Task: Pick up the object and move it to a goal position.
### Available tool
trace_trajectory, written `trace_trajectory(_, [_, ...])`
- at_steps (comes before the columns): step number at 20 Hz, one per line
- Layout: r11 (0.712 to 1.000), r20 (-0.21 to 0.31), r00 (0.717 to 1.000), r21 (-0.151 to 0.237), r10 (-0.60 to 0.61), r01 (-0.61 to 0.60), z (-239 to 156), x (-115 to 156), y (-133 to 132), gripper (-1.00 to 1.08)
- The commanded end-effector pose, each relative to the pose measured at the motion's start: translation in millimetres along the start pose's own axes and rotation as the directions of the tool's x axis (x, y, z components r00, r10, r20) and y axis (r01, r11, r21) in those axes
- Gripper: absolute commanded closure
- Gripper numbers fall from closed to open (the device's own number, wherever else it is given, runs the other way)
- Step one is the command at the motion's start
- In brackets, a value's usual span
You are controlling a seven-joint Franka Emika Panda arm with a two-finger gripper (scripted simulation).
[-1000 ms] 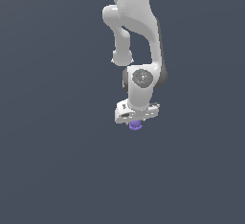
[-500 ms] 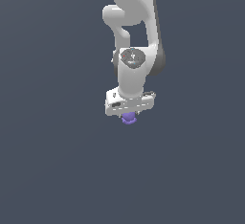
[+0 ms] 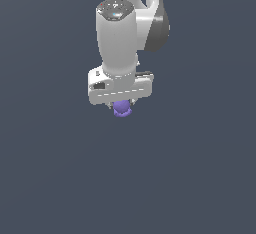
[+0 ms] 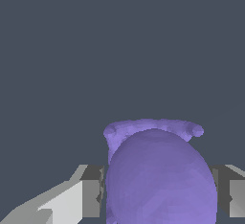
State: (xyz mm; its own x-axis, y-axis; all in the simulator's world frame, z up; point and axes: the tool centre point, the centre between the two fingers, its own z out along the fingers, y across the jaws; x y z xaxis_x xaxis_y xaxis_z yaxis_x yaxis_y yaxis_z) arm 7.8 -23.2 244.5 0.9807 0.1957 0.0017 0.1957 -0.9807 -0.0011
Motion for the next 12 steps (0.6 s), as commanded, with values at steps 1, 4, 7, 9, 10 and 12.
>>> trace_trajectory(1, [1.0,0.001,1.0,0.001,-0.001,0.001,-27.8,-1.0,12.9,1.08])
trace_trajectory(4, [1.0,0.001,1.0,0.001,-0.001,0.001,-59.7,-1.3,27.9,1.08])
trace_trajectory(7, [1.0,0.001,1.0,0.001,-0.001,0.001,-90.6,-1.3,42.6,1.08])
trace_trajectory(9, [1.0,0.001,1.0,0.001,-0.001,0.001,-110.5,-1.2,52.2,1.08])
trace_trajectory(10, [1.0,0.001,1.0,0.001,-0.001,0.001,-119.9,-1.1,56.7,1.08])
trace_trajectory(12, [1.0,0.001,1.0,0.0,-0.001,0.001,-137.4,-0.8,65.0,1.08])
